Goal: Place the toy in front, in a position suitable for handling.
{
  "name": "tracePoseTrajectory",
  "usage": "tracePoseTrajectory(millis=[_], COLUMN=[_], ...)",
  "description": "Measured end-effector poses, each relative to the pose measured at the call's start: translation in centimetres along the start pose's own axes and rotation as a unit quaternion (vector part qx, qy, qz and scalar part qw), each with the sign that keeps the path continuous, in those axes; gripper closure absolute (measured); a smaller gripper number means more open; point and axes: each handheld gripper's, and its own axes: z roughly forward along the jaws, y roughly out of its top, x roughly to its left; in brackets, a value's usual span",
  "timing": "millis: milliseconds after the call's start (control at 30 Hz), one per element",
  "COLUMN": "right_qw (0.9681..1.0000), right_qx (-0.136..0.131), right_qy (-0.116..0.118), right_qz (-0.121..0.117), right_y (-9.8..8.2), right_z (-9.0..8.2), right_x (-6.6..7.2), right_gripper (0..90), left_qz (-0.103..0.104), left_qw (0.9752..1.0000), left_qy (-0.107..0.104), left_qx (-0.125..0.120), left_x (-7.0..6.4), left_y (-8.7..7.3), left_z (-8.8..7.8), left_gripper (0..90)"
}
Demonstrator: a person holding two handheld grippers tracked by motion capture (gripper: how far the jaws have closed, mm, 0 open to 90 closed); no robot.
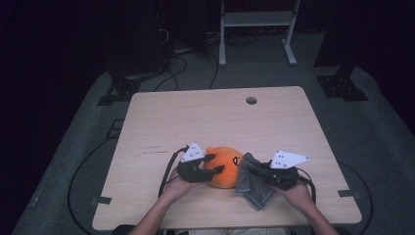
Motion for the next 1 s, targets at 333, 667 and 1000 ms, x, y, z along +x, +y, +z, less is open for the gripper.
tracePoseTrajectory(millis=[333,667,1000], right_qw=[0.9978,0.9992,0.9999], right_qx=[0.045,0.02,0.012], right_qy=[-0.046,0.007,-0.011], right_qz=[0.013,-0.034,-0.003], right_y=[-0.8,0.3,0.0], right_z=[1.1,2.1,1.0], right_x=[-0.9,1.9,0.7], right_gripper=[79.9,80.1,80.2], left_qz=[0.035,0.027,0.032], left_qw=[0.9982,0.9993,0.9991], left_qy=[-0.048,-0.024,-0.026], left_qx=[0.0,0.008,0.005], left_x=[-0.4,-0.1,0.0], left_y=[-0.4,-0.4,-0.4], left_z=[-0.7,-0.3,0.1], left_gripper=[39.3,42.5,42.9])
